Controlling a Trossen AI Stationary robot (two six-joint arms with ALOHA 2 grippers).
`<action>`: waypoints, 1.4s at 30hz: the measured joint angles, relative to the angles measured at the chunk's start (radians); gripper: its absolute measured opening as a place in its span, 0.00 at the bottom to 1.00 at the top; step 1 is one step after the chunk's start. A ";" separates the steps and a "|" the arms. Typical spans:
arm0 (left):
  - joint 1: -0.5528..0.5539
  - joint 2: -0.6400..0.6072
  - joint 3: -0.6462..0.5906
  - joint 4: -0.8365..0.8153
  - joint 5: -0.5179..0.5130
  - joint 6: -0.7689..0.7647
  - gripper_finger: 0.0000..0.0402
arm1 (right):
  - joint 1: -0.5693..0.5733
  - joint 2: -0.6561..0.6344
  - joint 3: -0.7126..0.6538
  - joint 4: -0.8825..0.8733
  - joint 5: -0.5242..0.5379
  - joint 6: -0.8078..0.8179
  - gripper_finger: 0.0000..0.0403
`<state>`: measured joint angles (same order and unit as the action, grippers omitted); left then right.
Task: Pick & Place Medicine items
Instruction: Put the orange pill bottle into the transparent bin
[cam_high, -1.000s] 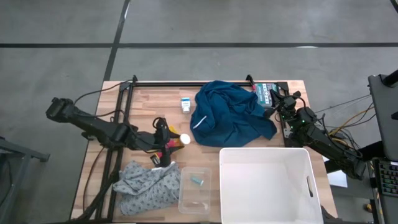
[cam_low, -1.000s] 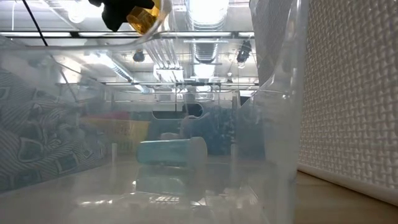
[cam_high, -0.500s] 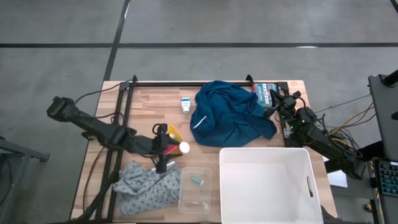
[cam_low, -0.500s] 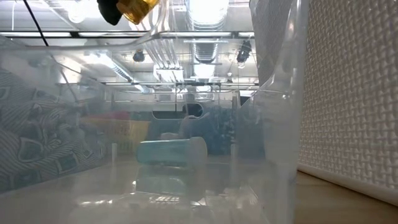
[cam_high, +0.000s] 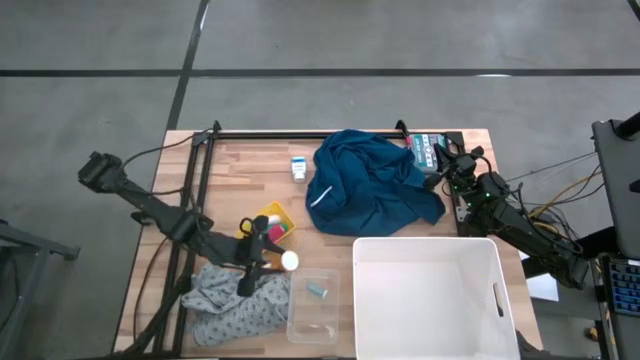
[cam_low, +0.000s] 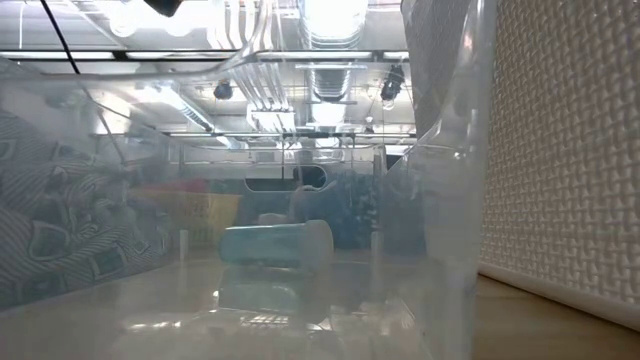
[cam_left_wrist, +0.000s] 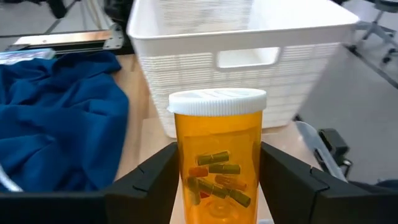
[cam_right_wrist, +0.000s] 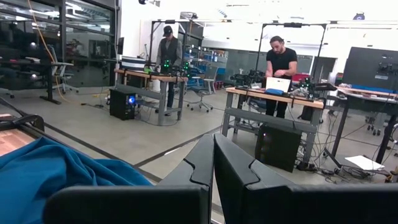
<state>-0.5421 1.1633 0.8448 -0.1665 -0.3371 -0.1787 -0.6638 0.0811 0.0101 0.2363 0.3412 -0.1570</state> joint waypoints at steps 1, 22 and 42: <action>-0.011 0.000 0.000 0.000 0.002 0.000 0.50 | 0.000 0.000 0.000 0.000 0.000 0.000 0.02; -0.153 0.000 -0.065 0.148 0.107 0.035 0.51 | 0.000 0.000 0.000 0.000 0.000 0.000 0.02; -0.152 0.093 -0.066 0.410 0.104 0.101 0.52 | 0.000 0.000 0.000 0.000 0.000 0.000 0.02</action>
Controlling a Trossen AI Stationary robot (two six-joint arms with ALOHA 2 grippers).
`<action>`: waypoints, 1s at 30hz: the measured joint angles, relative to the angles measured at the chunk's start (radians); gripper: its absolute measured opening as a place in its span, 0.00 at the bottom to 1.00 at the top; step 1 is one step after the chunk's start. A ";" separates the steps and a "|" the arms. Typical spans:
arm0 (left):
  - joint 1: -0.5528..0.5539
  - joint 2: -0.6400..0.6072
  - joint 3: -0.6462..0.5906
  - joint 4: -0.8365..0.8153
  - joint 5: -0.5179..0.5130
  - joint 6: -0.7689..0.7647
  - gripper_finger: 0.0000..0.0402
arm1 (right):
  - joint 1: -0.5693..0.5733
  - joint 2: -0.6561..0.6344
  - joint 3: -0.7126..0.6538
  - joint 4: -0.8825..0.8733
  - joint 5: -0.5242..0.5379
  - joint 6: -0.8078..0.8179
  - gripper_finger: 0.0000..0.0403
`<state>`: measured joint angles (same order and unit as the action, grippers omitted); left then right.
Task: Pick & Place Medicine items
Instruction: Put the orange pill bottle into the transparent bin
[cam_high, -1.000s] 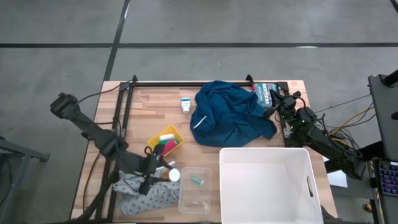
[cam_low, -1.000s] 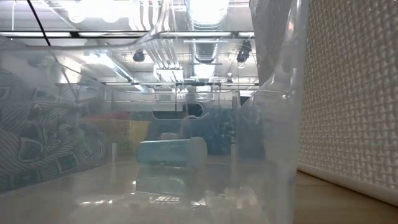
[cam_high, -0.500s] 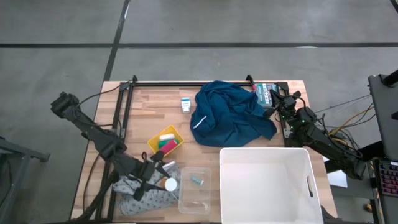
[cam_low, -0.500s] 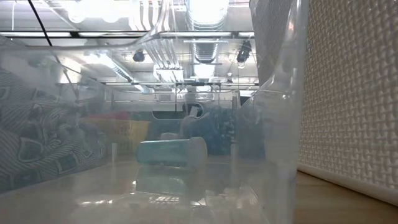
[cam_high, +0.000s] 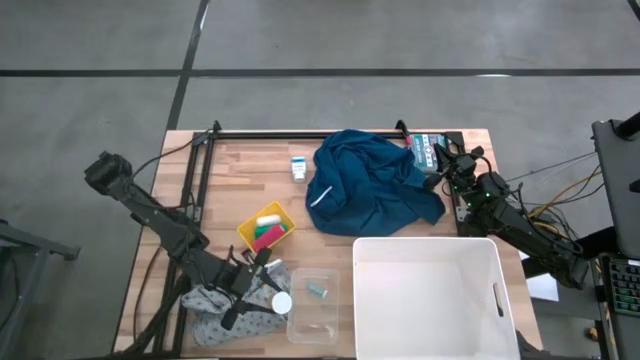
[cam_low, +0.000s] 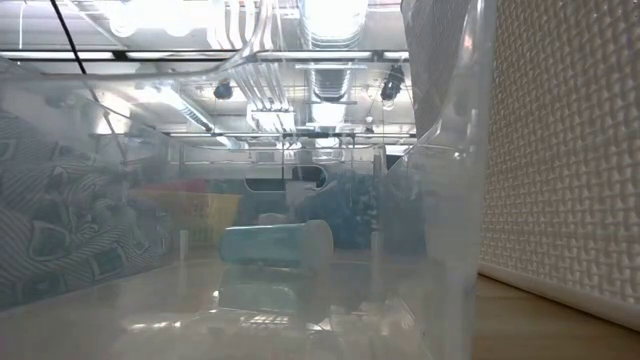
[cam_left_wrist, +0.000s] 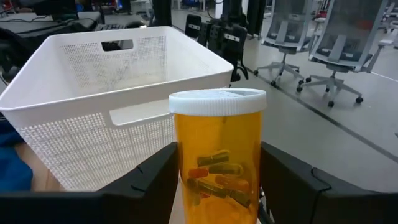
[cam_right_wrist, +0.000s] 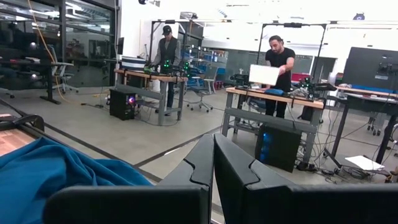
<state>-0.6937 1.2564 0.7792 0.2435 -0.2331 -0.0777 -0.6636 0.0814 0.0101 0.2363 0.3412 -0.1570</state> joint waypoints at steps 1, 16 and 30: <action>0.001 0.007 0.000 0.008 -0.001 0.000 0.52 | 0.000 0.000 0.000 0.000 0.000 0.000 0.02; 0.015 0.162 0.000 0.176 -0.112 -0.007 0.52 | 0.000 0.000 0.000 0.000 0.000 0.000 0.02; 0.059 0.339 0.000 0.186 -0.145 -0.087 0.52 | 0.000 0.000 0.000 0.000 0.000 0.000 0.02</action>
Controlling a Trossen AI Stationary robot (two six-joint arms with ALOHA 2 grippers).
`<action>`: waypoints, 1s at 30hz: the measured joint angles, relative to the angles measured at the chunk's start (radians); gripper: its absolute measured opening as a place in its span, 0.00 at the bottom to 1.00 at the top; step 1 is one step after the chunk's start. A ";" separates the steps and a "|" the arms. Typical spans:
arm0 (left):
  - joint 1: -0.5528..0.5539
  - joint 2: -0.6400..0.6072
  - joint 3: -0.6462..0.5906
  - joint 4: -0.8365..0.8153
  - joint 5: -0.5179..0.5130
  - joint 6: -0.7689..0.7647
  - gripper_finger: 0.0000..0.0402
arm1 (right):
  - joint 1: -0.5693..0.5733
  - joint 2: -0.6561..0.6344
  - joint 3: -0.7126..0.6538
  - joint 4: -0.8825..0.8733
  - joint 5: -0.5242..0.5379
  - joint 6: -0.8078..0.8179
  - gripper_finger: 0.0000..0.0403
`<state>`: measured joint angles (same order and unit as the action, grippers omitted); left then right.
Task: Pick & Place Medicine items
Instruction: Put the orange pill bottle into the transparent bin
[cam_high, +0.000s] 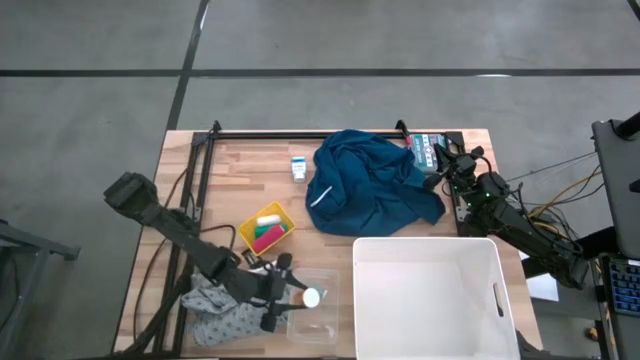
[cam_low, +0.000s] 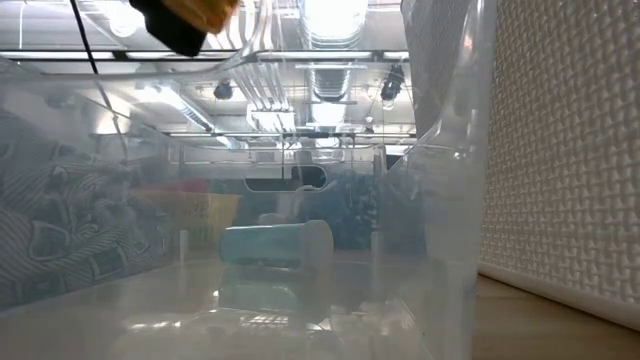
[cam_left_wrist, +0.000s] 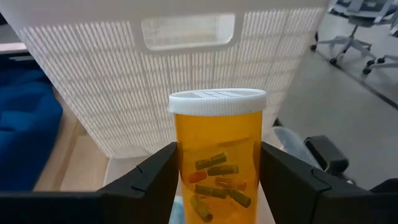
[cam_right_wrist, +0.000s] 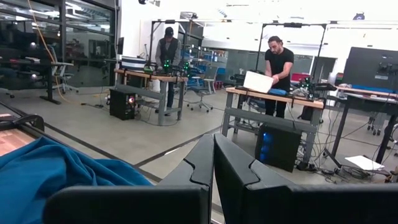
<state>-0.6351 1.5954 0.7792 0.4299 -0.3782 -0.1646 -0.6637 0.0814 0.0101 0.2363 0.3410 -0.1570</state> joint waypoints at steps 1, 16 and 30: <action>0.004 0.010 0.000 0.003 0.000 0.000 0.52 | 0.000 0.000 0.000 0.000 0.000 0.000 0.02; 0.036 0.109 0.000 0.012 0.000 -0.004 0.52 | 0.000 0.000 0.000 0.000 0.000 0.000 0.02; 0.037 0.184 0.000 0.013 0.001 -0.030 0.52 | 0.000 0.000 0.000 0.000 0.000 0.000 0.02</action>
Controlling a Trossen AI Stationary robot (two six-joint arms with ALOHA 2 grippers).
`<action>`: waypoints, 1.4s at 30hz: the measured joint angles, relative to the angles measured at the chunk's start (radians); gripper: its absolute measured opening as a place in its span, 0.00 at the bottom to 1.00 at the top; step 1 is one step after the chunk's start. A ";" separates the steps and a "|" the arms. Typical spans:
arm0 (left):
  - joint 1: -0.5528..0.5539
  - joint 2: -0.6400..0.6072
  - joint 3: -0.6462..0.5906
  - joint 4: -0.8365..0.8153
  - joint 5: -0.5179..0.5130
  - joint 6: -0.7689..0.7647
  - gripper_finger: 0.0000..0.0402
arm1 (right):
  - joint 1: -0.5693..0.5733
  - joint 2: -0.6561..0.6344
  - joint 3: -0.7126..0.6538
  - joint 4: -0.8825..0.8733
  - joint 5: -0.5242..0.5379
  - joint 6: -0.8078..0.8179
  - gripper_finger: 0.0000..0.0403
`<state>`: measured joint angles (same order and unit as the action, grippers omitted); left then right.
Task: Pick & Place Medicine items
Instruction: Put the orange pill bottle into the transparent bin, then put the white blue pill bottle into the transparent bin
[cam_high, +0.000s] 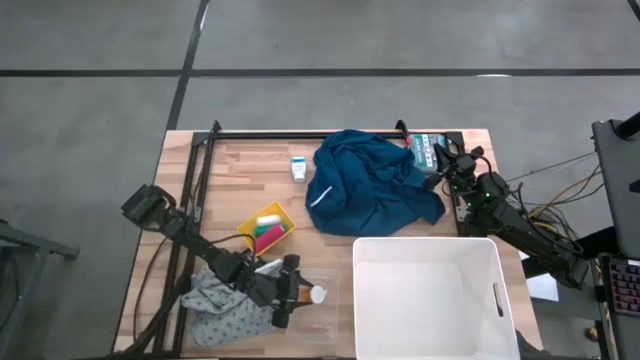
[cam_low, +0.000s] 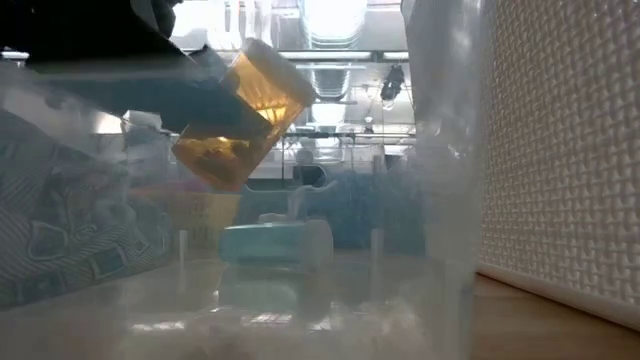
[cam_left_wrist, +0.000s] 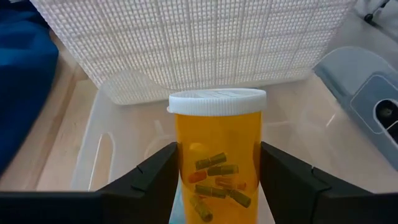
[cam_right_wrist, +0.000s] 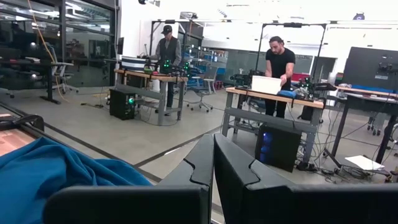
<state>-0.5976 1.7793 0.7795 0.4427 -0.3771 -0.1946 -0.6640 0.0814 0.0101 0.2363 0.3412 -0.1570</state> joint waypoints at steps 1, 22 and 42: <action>0.000 0.002 0.000 -0.002 0.000 0.000 0.52 | 0.000 0.000 0.000 0.000 0.000 0.000 0.02; 0.002 0.005 0.001 -0.045 0.003 -0.013 0.52 | 0.000 0.000 0.000 0.000 0.000 0.000 0.02; 0.005 0.005 0.001 -0.043 0.003 -0.017 0.63 | 0.000 0.000 0.000 0.000 0.000 0.000 0.02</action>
<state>-0.5930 1.7844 0.7810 0.4002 -0.3744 -0.2115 -0.6636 0.0811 0.0101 0.2363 0.3409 -0.1570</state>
